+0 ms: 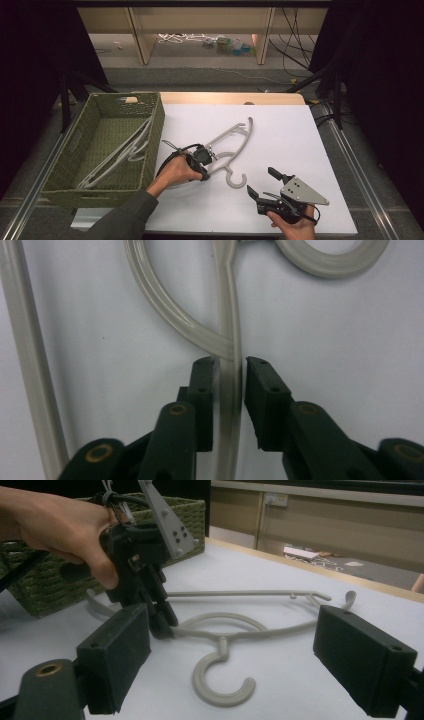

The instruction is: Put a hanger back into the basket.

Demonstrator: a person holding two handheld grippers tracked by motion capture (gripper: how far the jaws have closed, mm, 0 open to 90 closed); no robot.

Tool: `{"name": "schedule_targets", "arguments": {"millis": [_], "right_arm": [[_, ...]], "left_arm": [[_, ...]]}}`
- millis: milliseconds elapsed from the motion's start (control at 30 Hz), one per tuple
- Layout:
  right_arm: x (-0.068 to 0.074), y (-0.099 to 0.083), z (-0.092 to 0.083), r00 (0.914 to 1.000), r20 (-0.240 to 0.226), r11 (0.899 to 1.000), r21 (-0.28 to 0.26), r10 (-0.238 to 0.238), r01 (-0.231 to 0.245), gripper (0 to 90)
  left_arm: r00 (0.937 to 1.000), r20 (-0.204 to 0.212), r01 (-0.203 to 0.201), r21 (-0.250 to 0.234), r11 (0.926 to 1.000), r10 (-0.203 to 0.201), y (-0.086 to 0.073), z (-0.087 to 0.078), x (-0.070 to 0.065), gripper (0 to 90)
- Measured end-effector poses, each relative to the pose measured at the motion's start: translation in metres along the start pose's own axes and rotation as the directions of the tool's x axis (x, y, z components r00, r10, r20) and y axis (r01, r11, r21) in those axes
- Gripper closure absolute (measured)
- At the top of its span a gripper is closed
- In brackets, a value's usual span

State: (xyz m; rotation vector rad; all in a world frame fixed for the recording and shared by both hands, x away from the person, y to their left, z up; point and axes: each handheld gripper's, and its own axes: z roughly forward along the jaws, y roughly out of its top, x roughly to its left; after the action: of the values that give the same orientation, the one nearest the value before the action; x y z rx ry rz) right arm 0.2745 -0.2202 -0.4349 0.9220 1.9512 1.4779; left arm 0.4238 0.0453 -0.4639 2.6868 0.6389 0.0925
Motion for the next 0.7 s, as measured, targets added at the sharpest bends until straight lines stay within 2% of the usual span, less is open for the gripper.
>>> {"name": "schedule_targets", "arguments": {"millis": [133, 167, 200, 233, 367, 433, 467, 500, 533, 567, 600, 700], "right_arm": [[0.0004, 0.0001, 0.0003, 1.0000, -0.001, 1.000, -0.007, -0.001, 0.001, 16.0], [0.0003, 0.0000, 0.0004, 1.0000, -0.001, 1.000, -0.006, -0.001, 0.001, 15.9], [0.0003, -0.0003, 0.0008, 0.9999, -0.015, 1.000, -0.007, 0.007, -0.007, 15.9], [0.0002, 0.0001, -0.0001, 1.0000, -0.006, 1.000, 0.002, 0.000, 0.000, 15.9], [0.0005, 0.0002, 0.0003, 1.0000, -0.008, 1.000, -0.003, 0.000, 0.000, 15.9], [0.0001, 0.0004, -0.0002, 1.0000, -0.004, 1.000, -0.007, -0.006, 0.005, 16.0], [-0.0002, 0.0008, -0.0006, 1.0000, -0.003, 1.000, -0.008, -0.006, 0.006, 16.0], [-0.0005, 0.0009, -0.0005, 1.0000, 0.003, 1.000, -0.009, -0.006, 0.006, 15.9], [-0.0007, 0.0004, -0.0001, 1.0000, -0.003, 1.000, -0.008, 0.001, -0.001, 15.9], [-0.0009, 0.0002, -0.0003, 1.0000, -0.004, 1.000, -0.004, 0.003, -0.003, 15.9], [-0.0008, 0.0004, -0.0008, 1.0000, 0.003, 1.000, -0.005, -0.001, 0.001, 15.9], [-0.0011, 0.0009, -0.0014, 1.0000, 0.002, 1.000, -0.003, -0.004, 0.004, 15.9]], "left_arm": [[0.9999, -0.012, -0.009, 0.002, 1.0000, 0.009, -0.0004, -0.0005, -0.0009, 81.0], [0.9996, -0.016, -0.021, 0.011, 0.9997, 0.022, 0.0000, -0.0007, -0.0020, 81.1], [0.9980, -0.025, -0.058, 0.015, 0.9982, 0.058, 0.0005, -0.0007, -0.0015, 81.2], [0.9988, -0.030, -0.040, -0.003, 0.9992, 0.039, 0.0002, 0.0005, -0.0039, 81.3], [0.9982, -0.027, -0.054, -0.012, 0.9985, 0.054, -0.0010, 0.0001, -0.0025, 81.5], [0.9987, -0.033, -0.040, -0.026, 0.9989, 0.039, -0.0015, 0.0004, -0.0033, 81.6], [0.9970, -0.038, -0.068, -0.001, 0.9977, 0.067, -0.0008, -0.0014, -0.0024, 81.6], [0.9968, -0.050, -0.064, -0.018, 0.9978, 0.063, -0.0007, -0.0009, -0.0032, 81.6], [0.9974, -0.060, -0.042, -0.039, 0.9984, 0.040, -0.0007, -0.0001, -0.0039, 81.7], [0.9964, -0.070, -0.050, -0.046, 0.9977, 0.047, -0.0007, -0.0006, -0.0017, 81.7], [0.9971, -0.072, -0.030, -0.056, 0.9980, 0.026, -0.0012, -0.0015, -0.0009, 81.7], [0.9974, -0.073, -0.006, -0.090, 0.9959, -0.001, -0.0039, -0.0079, 0.0053, 81.8]]}}
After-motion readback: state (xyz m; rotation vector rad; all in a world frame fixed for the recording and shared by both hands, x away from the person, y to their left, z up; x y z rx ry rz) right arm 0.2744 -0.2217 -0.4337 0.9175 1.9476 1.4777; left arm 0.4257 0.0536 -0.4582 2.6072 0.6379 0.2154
